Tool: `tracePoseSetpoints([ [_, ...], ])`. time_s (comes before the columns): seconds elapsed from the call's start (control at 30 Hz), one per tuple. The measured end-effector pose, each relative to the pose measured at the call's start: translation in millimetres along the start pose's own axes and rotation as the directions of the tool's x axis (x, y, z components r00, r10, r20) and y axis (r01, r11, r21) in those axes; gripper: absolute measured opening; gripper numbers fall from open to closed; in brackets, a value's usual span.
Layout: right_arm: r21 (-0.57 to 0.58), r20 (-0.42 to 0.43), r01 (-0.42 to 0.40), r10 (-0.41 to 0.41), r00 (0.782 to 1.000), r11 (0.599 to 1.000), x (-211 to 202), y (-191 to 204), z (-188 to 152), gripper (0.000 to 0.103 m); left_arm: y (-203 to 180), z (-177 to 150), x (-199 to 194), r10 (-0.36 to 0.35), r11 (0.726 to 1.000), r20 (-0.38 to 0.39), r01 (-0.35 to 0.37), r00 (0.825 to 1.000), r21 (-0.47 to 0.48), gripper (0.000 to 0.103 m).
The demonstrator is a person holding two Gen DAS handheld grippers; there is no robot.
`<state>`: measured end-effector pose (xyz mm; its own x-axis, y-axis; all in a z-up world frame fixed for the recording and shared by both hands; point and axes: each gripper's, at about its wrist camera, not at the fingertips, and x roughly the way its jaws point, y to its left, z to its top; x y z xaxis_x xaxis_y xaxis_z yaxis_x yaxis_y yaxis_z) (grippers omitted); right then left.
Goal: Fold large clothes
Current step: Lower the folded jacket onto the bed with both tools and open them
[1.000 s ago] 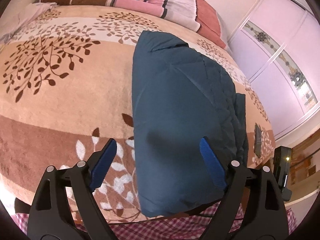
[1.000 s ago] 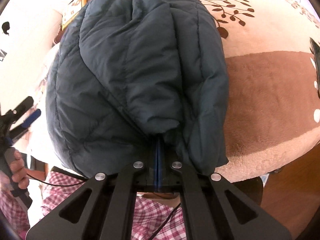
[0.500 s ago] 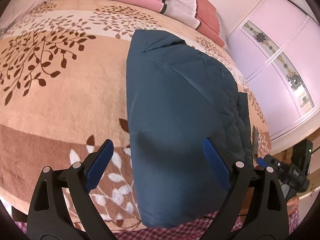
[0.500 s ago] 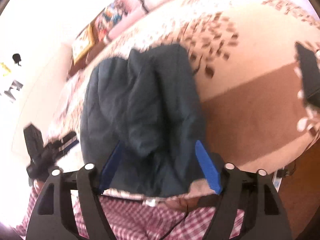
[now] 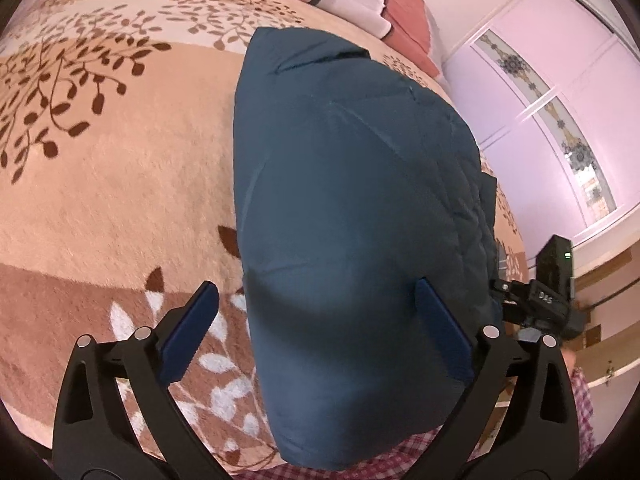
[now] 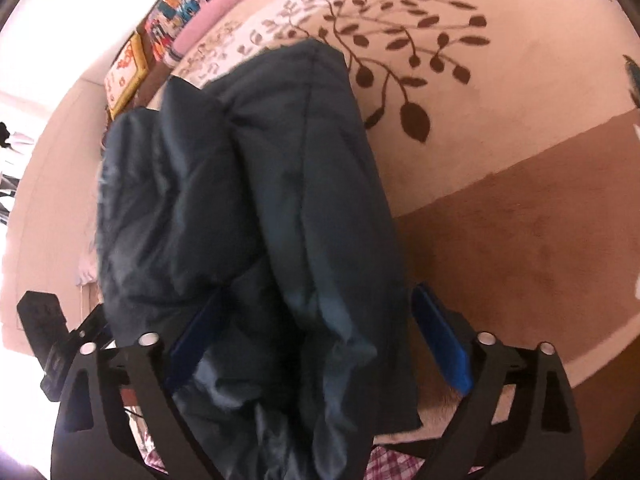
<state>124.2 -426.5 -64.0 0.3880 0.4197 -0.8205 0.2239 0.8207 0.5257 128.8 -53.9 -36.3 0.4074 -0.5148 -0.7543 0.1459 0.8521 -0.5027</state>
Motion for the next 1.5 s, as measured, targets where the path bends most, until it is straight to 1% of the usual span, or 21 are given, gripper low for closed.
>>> tracePoseSetpoints([
  [0.07, 0.002, -0.007, -0.011, 0.011, 1.0, 1.0, 5.6, -3.4, 1.2, 0.097, 2.3, -1.7, 2.3, -0.021, 1.0, -0.017, 0.021, 1.0, -0.009, 0.098],
  [0.17, 0.046, -0.042, -0.063, 0.065, 0.997, 0.997, 16.8, -12.5, 1.0, 0.097, 1.2, -4.2, 4.7, -0.043, 0.999, -0.032, 0.042, 0.999, -0.013, 0.098],
  [0.27, 0.065, -0.063, -0.103, 0.107, 0.992, 0.993, 24.6, -18.7, -1.1, 0.097, -5.8, -10.0, 12.1, -0.072, 0.997, -0.062, 0.072, 0.995, -0.005, 0.098],
  [0.33, 0.078, -0.07, -0.131, 0.137, 0.988, 0.988, 29.4, -22.1, -4.5, 0.097, -11.3, -12.5, 16.8, -0.064, 0.998, -0.058, 0.065, 0.996, 0.012, 0.098],
  [0.5, 0.055, -0.075, -0.134, 0.138, 0.988, 0.99, 27.5, -20.6, -8.7, 0.097, -16.1, -14.3, 24.5, -0.058, 0.998, -0.054, 0.059, 0.997, 0.025, 0.099],
  [0.53, 0.051, -0.077, -0.136, 0.14, 0.987, 0.989, 27.7, -20.0, -8.1, 0.096, -16.8, -13.4, 25.0, -0.058, 0.998, -0.053, 0.06, 0.997, 0.028, 0.099],
  [0.57, 0.045, -0.079, -0.148, 0.151, 0.985, 0.988, 29.1, -16.6, -7.2, 0.093, -18.5, -12.9, 24.9, -0.059, 0.998, -0.047, 0.061, 0.997, 0.035, 0.099],
  [0.6, 0.046, -0.085, -0.177, 0.181, 0.98, 0.983, 30.4, -14.8, -7.7, 0.083, -21.2, -13.0, 23.9, -0.058, 0.997, -0.033, 0.059, 0.998, 0.05, 0.099],
  [0.63, 0.054, -0.089, -0.218, 0.222, 0.971, 0.974, 30.8, -13.6, -9.2, 0.075, -23.7, -13.0, 23.0, -0.052, 0.996, -0.021, 0.053, 0.998, 0.068, 0.094],
  [0.67, 0.05, -0.085, -0.229, 0.233, 0.969, 0.972, 30.8, -10.6, -11.0, 0.073, -27.7, -13.4, 20.4, -0.042, 0.995, -0.002, 0.042, 0.999, 0.096, 0.088],
  [0.7, 0.027, -0.077, -0.23, 0.231, 0.97, 0.973, 29.5, -6.1, -11.7, 0.068, -29.4, -12.7, 18.4, -0.037, 0.993, 0.011, 0.035, 0.999, 0.108, 0.085],
  [0.73, 0.013, -0.071, -0.239, 0.239, 0.968, 0.971, 27.7, -3.2, -12.0, 0.06, -32.0, -11.9, 14.2, -0.027, 0.991, 0.037, 0.022, 0.999, 0.132, 0.079],
  [0.77, -0.004, -0.053, -0.254, 0.253, 0.966, 0.967, 23.5, 1.2, -11.9, 0.056, -33.5, -9.5, 9.6, -0.016, 0.988, 0.064, 0.006, 0.998, 0.155, 0.074],
  [0.83, -0.042, -0.036, -0.249, 0.247, 0.968, 0.968, 19.4, 12.6, -11.4, 0.05, -31.2, -1.1, 1.0, 0.002, 0.983, 0.108, -0.022, 0.994, 0.183, 0.07],
  [0.93, -0.107, -0.005, -0.235, 0.236, 0.972, 0.966, 19.8, 39.4, -5.0, 0.046, -19.9, 20.4, -12.6, 0.034, 0.98, 0.167, -0.066, 0.985, 0.187, 0.069],
  [1.07, -0.191, 0.027, -0.216, 0.225, 0.974, 0.958, 36.2, 94.2, 17.0, 0.045, 13.2, 58.8, -37.0, 0.082, 0.979, 0.239, -0.123, 0.968, 0.162, 0.068],
  [1.2, -0.258, 0.021, -0.209, 0.222, 0.975, 0.943, 66.0, 147.2, 41.9, 0.045, 56.4, 96.2, -54.8, 0.137, 0.974, 0.302, -0.183, 0.943, 0.13, 0.068],
  [1.3, -0.312, 0.017, -0.192, 0.208, 0.978, 0.931, 90.0, 182.6, 53.0, 0.044, 85.6, 114.6, -55.1, 0.175, 0.972, 0.314, -0.215, 0.933, 0.096, 0.068],
  [1.37, -0.337, 0.008, -0.176, 0.19, 0.982, 0.925, 106.5, 202.0, 56.0, 0.044, 102.6, 122.4, -50.0, 0.201, 0.969, 0.306, -0.235, 0.931, 0.079, 0.068],
  [1.43, -0.362, -0.002, -0.142, 0.152, 0.988, 0.921, 124.7, 215.2, 62.8, 0.044, 114.8, 120.5, -42.2, 0.217, 0.966, 0.287, -0.247, 0.933, 0.073, 0.069],
  [1.5, -0.36, -0.002, -0.132, 0.14, 0.99, 0.924, 131.8, 212.1, 56.9, 0.045, 119.1, 114.8, -39.6, 0.209, 0.968, 0.299, -0.241, 0.931, 0.073, 0.071],
])
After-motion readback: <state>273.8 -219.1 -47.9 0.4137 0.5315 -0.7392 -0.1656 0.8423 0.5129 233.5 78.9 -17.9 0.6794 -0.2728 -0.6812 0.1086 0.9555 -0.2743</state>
